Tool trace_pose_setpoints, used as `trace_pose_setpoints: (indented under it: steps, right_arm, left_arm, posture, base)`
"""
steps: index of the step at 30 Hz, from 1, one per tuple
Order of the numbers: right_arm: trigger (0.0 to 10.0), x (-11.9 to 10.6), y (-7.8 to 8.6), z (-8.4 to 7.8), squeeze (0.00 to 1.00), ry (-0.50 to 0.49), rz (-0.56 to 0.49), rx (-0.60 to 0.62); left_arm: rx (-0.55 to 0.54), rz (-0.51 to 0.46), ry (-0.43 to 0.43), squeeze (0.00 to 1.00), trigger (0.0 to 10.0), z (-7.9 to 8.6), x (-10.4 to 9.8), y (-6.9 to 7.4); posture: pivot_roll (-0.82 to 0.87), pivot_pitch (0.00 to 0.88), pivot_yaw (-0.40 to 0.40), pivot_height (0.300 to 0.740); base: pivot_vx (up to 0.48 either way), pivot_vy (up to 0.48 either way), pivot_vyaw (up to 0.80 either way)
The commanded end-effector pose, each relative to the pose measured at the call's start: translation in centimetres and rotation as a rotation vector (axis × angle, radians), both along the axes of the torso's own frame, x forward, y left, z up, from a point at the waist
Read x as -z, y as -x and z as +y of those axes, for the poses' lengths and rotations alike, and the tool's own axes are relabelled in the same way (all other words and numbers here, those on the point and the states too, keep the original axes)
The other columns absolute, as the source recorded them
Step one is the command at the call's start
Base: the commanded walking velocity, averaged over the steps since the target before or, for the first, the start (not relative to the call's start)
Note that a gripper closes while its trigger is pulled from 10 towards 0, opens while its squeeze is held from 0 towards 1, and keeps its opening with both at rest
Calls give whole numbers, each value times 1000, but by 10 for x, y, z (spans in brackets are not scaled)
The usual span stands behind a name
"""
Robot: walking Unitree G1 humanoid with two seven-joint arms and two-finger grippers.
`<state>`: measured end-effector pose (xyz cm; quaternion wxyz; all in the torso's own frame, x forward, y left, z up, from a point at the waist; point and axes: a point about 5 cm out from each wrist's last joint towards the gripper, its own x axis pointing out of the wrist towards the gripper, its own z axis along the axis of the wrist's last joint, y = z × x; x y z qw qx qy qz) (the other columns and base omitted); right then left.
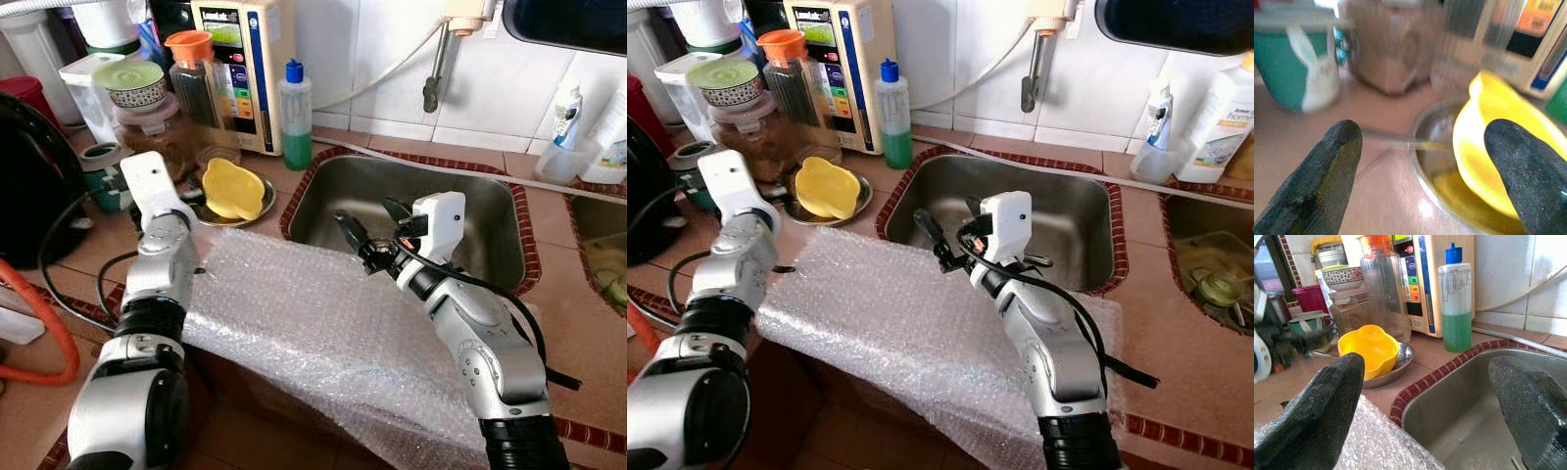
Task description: Kitchen organization
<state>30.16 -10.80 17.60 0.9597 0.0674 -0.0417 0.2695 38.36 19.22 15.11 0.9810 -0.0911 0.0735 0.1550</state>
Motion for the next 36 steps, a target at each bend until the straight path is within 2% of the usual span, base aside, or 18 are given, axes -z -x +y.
trace_pose_setpoints:
  steps: [1,4,5,8,14,17,29,36]
  right_arm:
    - [10000,-3,2,1,0,1,-18,2]
    - [10000,-3,2,1,0,0,-17,5]
    - [10000,-2,1,0,0,-2,-14,13]
    - [10000,-2,-1,-2,0,-7,-1,32]
    - [10000,-2,-2,-1,0,-16,1,42]
    - [10000,-1,-3,-2,0,-19,2,51]
    - [10000,-4,-4,-4,0,-21,-13,78]
    - [10000,-4,-4,-5,0,-22,-16,83]
  left_arm:
    - [-18,6,3,0,10000,7,3,2]
    - [-3,-9,7,0,10000,6,2,3]
    - [33,-43,-17,0,10000,0,-1,5]
    - [70,-66,-57,0,10000,-6,0,12]
    - [75,-28,-39,0,10000,-5,11,21]
    - [90,-27,-64,0,10000,-4,10,23]
    - [124,-19,-48,0,10000,-7,4,21]
    - [130,-12,-45,0,10000,-8,4,21]
  posture:
    - [33,0,84,740]
    - [34,0,83,740]
    - [36,0,84,740]
    - [39,0,82,740]
    - [43,0,84,740]
    - [45,0,86,740]
    - [37,0,96,740]
    - [37,0,98,740]
  base:
    - [0,0,0]
    - [0,0,0]
    - [0,0,0]
    - [0,0,0]
    - [0,0,-780]
    - [0,0,-731]
    - [0,0,-36]
    - [0,385,0]
